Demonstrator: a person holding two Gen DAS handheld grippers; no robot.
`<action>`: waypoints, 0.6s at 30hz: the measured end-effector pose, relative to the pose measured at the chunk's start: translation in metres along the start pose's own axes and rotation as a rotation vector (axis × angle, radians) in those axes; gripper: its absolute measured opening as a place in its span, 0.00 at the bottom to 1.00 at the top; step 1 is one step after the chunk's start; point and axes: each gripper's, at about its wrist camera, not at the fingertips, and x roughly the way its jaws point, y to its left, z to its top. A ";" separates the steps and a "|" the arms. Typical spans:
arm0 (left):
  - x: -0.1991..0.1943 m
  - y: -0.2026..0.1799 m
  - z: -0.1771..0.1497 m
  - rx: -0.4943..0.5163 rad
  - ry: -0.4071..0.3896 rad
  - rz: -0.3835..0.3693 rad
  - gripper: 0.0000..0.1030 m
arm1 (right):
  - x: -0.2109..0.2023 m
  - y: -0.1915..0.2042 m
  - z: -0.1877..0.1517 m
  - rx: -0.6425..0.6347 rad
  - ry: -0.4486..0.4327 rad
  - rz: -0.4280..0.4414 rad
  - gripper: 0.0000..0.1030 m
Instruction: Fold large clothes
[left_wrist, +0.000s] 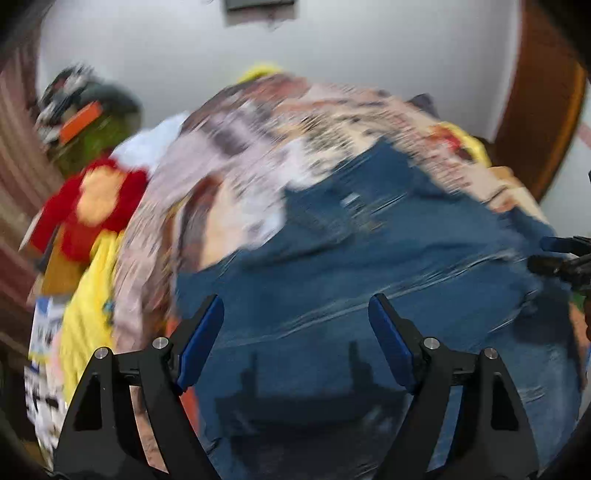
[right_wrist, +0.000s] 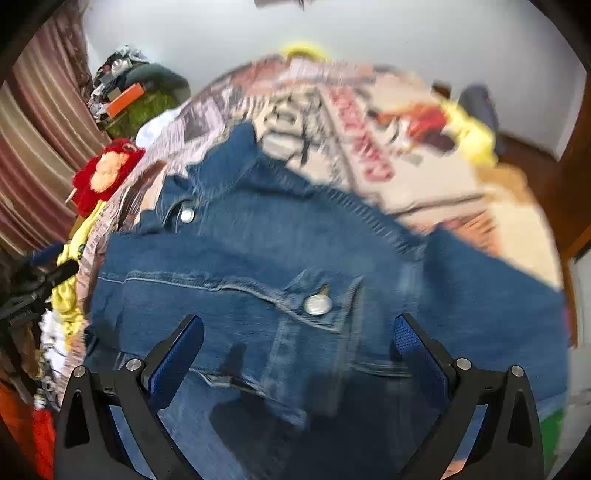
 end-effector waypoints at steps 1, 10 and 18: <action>0.003 0.008 -0.004 -0.015 0.015 0.003 0.78 | 0.012 -0.001 0.001 0.028 0.032 0.009 0.99; 0.032 0.056 -0.052 -0.113 0.128 0.062 0.78 | 0.057 -0.006 -0.008 0.131 0.099 0.014 0.76; 0.034 0.065 -0.062 -0.165 0.137 0.060 0.78 | 0.042 -0.003 0.002 0.127 0.065 0.009 0.26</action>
